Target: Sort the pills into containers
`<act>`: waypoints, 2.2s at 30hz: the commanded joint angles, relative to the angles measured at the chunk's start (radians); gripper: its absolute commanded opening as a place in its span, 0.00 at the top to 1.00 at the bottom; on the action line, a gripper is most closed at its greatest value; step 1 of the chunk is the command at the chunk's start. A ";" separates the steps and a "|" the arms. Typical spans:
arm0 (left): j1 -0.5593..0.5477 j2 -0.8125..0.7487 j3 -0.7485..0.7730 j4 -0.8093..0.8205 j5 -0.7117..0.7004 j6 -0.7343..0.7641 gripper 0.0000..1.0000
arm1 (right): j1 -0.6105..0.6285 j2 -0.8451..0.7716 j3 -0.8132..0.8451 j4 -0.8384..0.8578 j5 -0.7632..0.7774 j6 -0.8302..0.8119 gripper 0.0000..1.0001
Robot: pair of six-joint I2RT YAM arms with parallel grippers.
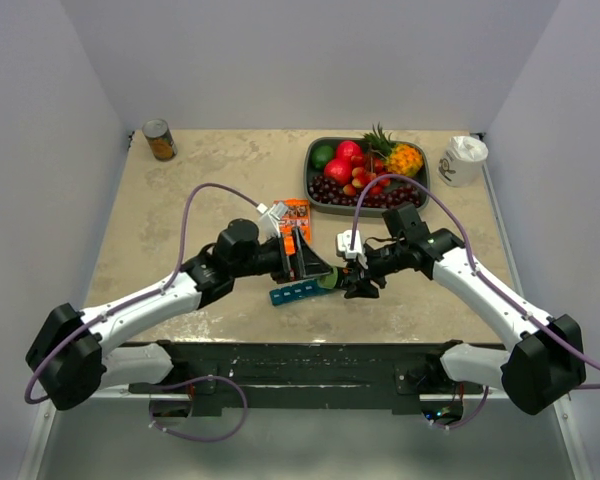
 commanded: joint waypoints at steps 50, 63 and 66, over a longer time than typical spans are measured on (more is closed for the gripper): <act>-0.118 -0.079 -0.113 0.375 0.161 1.248 1.00 | -0.002 -0.014 -0.004 -0.020 -0.070 -0.042 1.00; -0.020 -0.011 -0.051 0.199 0.070 -0.190 1.00 | -0.002 -0.013 -0.010 0.042 -0.024 0.018 1.00; -0.025 -0.011 0.005 0.160 0.052 -0.207 0.96 | -0.002 -0.013 -0.011 0.039 -0.024 0.019 1.00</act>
